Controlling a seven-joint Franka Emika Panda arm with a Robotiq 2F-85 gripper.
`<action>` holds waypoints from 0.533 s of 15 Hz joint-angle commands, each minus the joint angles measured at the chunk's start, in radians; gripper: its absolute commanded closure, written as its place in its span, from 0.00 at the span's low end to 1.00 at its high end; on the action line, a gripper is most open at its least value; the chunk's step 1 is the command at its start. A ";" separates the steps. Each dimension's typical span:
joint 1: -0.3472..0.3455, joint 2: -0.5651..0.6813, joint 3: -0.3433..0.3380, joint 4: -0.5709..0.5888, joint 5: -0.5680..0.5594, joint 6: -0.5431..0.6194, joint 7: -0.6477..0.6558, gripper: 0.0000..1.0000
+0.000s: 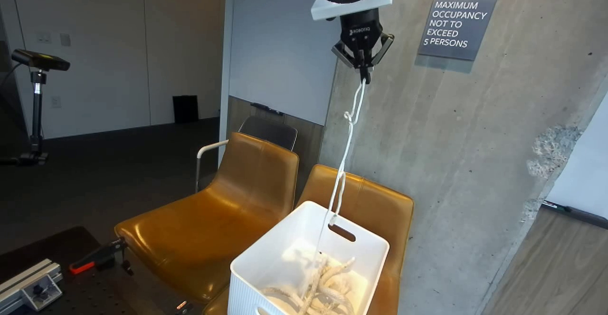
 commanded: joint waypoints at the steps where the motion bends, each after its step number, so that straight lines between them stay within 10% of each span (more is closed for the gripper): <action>1: -0.012 0.023 -0.001 0.079 0.042 -0.053 -0.014 0.99; 8: -0.018 0.086 -0.003 0.028 0.019 -0.003 -0.003 0.99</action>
